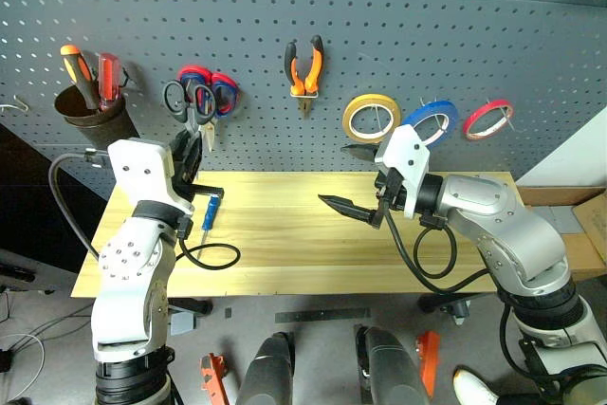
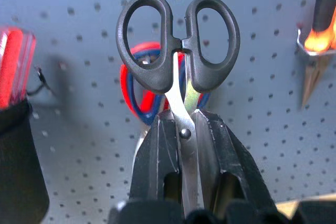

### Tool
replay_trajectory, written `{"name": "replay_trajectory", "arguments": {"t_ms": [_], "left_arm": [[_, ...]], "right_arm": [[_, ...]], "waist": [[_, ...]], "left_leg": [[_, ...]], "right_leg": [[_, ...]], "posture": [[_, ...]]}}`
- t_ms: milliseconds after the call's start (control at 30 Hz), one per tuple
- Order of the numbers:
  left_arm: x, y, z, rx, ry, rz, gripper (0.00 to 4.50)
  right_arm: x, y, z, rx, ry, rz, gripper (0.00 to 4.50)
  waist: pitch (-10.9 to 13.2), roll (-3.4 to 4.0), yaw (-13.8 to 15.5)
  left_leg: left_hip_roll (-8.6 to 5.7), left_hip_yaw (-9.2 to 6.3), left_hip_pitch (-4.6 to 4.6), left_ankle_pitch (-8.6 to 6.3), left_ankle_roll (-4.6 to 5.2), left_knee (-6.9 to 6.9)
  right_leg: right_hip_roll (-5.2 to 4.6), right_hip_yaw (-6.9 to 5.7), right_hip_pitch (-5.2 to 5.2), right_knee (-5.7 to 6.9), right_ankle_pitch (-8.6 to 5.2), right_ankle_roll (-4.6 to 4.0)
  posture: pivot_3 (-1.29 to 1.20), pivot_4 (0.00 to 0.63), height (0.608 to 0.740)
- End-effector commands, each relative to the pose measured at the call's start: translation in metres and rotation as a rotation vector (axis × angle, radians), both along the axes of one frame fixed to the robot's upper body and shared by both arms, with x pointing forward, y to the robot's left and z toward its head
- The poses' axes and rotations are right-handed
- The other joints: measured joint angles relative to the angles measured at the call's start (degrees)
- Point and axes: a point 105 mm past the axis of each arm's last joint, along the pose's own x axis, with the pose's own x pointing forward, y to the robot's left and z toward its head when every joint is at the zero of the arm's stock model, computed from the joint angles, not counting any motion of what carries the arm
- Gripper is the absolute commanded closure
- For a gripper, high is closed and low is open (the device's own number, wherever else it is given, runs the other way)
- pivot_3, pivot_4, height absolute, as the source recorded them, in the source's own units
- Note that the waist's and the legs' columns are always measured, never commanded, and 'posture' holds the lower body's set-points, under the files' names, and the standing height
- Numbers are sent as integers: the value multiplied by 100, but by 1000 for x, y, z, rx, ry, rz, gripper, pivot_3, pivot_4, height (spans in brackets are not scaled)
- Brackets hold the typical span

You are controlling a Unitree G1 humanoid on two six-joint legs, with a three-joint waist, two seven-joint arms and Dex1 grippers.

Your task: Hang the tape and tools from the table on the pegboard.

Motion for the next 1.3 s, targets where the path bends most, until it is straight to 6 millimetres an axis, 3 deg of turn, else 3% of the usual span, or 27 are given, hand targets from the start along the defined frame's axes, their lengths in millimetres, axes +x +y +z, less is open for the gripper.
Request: {"name": "replay_trajectory", "arguments": {"t_ms": [33, 500, 800, 933, 1067, 1300], "left_arm": [[6, -4, 6, 4, -14, -39, 4363], [20, 16, -5, -43, 26, 36, 4363], [17, 14, -15, -35, 52, 13, 1446], [17, 20, -48, -9, 192, 24, 149], [22, 52, -91, -22, 401, 113, 149], [36, 85, -130, -100, 660, 176, 149]], "right_arm": [[-1, 0, 13, 16, -53, 3, 0], [-4, 7, 25, 77, -94, 24, 0], [-10, 16, 38, 166, -121, 59, 0], [-10, 17, 35, 167, -109, 51, 0], [-4, 19, 17, 115, -39, 0, 0], [1, 30, -5, 76, 109, -81, 0]], "waist": [[0, 0, 0], [0, 0, -5], [0, 0, -12], [0, 1, -17], [0, 1, -27], [0, 1, -81]], "left_leg": [[0, 0, 0, 0, 0, 1], [0, -1, 1, -1, 0, 0], [0, 0, 1, -1, -1, 1], [0, 0, 2, -1, -1, 0], [0, -1, 4, -1, 0, 0], [1, -6, 3, -1, 0, 4]], "right_leg": [[0, 0, 0, 0, 0, 0], [0, 1, -1, 0, 1, 0], [0, 1, -1, 0, 1, 0], [0, 2, -2, 1, 1, 0], [1, 1, -2, 7, 1, 0], [3, -3, -4, 14, 1, 0]], "posture": [[-44, 234, 740], [-61, 232, 740], [-64, 231, 740], [-65, 234, 740], [-69, 241, 740], [-76, 250, 740]]}}
